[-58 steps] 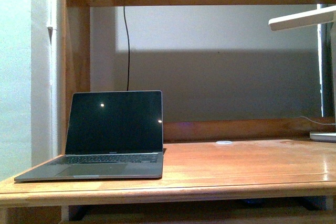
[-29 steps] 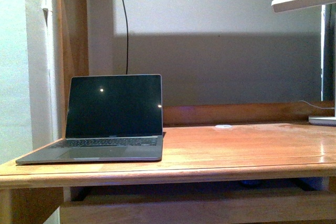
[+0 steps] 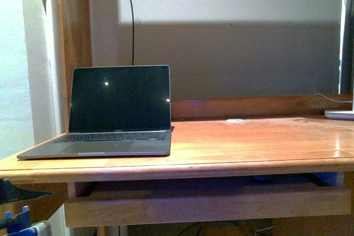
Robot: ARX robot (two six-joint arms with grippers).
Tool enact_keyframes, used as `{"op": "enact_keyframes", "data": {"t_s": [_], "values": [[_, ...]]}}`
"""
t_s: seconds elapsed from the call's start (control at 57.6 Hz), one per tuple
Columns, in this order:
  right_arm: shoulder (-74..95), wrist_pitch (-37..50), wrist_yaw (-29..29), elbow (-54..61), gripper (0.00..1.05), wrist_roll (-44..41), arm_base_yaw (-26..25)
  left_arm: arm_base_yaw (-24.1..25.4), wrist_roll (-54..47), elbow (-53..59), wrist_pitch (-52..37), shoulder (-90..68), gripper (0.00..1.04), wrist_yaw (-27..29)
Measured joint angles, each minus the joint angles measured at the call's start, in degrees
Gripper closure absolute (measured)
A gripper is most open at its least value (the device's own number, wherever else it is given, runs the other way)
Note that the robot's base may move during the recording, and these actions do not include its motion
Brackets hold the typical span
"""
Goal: Place mouse
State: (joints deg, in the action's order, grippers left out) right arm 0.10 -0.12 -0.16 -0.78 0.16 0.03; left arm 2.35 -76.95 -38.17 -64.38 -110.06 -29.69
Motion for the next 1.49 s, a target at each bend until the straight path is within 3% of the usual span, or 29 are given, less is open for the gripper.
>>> {"op": "enact_keyframes", "data": {"t_s": [0.694, 0.955, 1.111, 1.233, 1.493], "values": [[0.0, 0.0, 0.0, 0.0, 0.07, 0.0, 0.0, -1.7, -10.9, -24.5, 10.0, -18.6, 0.08, -1.7], [0.0, 0.0, 0.0, 0.0, 0.07, 0.0, 0.0, -2.6, -12.0, -27.8, 11.2, -21.6, 0.08, -3.1], [0.0, 0.0, 0.0, 0.0, 0.07, 0.0, 0.0, -4.1, -8.3, -26.5, 21.1, -17.2, 0.08, 0.4], [0.0, 0.0, 0.0, 0.0, 0.07, 0.0, 0.0, -5.4, -0.3, -23.1, 34.5, -9.8, 0.08, 1.8], [0.0, 0.0, 0.0, 0.0, 0.07, 0.0, 0.0, -6.4, 9.2, -12.0, 50.6, 4.5, 0.08, -5.3]]}}
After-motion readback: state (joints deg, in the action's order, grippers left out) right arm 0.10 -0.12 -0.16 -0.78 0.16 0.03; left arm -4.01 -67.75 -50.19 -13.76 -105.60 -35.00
